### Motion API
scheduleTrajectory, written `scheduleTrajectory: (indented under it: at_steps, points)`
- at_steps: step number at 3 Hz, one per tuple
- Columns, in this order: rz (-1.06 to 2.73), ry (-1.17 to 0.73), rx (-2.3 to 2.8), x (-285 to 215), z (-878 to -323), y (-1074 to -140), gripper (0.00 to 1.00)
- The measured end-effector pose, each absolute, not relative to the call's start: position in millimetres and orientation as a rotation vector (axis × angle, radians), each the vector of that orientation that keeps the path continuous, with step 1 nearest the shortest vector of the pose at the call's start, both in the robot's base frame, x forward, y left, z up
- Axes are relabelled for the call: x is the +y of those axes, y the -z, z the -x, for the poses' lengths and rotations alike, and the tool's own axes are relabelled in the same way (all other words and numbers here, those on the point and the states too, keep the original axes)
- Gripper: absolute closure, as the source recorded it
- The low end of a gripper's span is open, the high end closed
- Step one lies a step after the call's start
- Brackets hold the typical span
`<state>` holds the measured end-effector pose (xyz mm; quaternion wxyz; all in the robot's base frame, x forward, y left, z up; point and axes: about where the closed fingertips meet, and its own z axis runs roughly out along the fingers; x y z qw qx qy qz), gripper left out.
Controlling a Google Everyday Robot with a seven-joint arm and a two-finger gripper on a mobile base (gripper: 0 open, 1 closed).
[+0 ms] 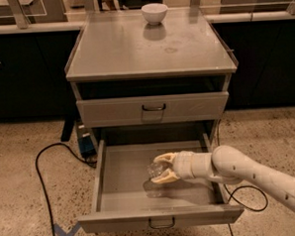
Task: Place water bottle into middle drawer
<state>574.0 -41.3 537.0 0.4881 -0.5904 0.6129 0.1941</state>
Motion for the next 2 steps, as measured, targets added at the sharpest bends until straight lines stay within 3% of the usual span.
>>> scheduleTrajectory:
  at_steps: [2]
  points:
    - [1.383, -0.503, 1.563, -30, -590, -462, 1.0]
